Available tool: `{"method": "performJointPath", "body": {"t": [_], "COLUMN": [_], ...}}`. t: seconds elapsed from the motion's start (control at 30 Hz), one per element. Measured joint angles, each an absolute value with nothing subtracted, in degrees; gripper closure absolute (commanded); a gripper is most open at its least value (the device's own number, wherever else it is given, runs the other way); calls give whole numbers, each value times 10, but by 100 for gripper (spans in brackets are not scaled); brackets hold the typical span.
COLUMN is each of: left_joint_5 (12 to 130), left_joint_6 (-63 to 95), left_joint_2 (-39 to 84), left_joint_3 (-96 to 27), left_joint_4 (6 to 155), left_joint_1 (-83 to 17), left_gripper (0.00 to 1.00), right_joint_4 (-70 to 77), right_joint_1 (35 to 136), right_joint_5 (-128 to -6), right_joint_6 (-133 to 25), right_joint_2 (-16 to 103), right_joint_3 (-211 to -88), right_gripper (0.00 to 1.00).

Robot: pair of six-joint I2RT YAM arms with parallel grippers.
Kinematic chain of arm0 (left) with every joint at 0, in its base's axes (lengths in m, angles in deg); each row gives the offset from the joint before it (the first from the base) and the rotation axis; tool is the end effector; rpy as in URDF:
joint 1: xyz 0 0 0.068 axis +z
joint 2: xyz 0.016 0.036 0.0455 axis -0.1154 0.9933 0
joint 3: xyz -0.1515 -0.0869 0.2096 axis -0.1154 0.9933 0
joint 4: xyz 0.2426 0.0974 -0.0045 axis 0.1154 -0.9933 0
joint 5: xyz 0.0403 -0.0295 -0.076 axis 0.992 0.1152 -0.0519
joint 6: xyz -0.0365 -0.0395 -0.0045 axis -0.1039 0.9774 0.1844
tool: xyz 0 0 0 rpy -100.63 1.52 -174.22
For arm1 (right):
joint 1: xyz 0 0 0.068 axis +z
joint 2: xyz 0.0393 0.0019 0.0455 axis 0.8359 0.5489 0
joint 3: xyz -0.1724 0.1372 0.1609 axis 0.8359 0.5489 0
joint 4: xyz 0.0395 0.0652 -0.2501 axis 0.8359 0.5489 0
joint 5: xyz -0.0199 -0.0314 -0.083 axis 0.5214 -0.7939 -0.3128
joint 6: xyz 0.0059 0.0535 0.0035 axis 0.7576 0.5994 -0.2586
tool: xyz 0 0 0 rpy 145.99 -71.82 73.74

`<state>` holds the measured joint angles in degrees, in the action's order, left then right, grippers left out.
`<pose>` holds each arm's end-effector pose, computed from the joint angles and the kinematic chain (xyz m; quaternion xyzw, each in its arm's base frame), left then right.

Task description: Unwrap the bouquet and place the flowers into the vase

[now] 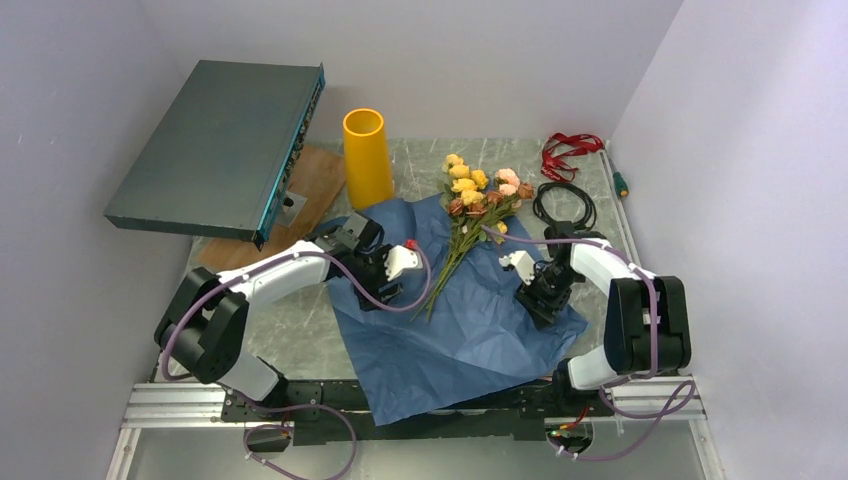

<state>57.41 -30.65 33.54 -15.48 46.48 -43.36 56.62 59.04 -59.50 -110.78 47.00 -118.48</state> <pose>0.2216 -0.1821 0.1977 0.5965 0.7503 -0.1885 0.2137 0.2147 0.0179 0.1574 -0.4345 0.8911 0.1287 0.0252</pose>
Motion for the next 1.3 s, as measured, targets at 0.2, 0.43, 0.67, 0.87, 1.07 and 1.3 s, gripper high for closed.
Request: {"method": "performJointPath", "body": {"t": [0.2,0.43,0.67,0.87,1.07,1.3], "left_joint_5": [530,528,573,614,643,646], "left_joint_6": [-246,-113,4,40,50,85], "left_joint_2": [354,509,622,687,739,755], "left_joint_3": [-229,-415,-502,-573,-614,-616], "left_joint_4": [481,551,576,584,584,588], "left_joint_1": [-436,-473,-482,-502,-513,-502], "left_gripper": [41,49,52,53,65,100], "right_joint_4": [575,562,537,520,510,501], "right_joint_1": [592,592,591,572,544,540], "right_joint_5": [-558,-470,-425,-407,-392,-375], "right_joint_6": [-1082,-967,-864,-810,-781,-768], "right_joint_2": [452,430,437,466,490,492], "right_joint_3": [-1227,-1331,-1355,-1369,-1386,-1397], "right_gripper": [37,38,39,40,41,45]}}
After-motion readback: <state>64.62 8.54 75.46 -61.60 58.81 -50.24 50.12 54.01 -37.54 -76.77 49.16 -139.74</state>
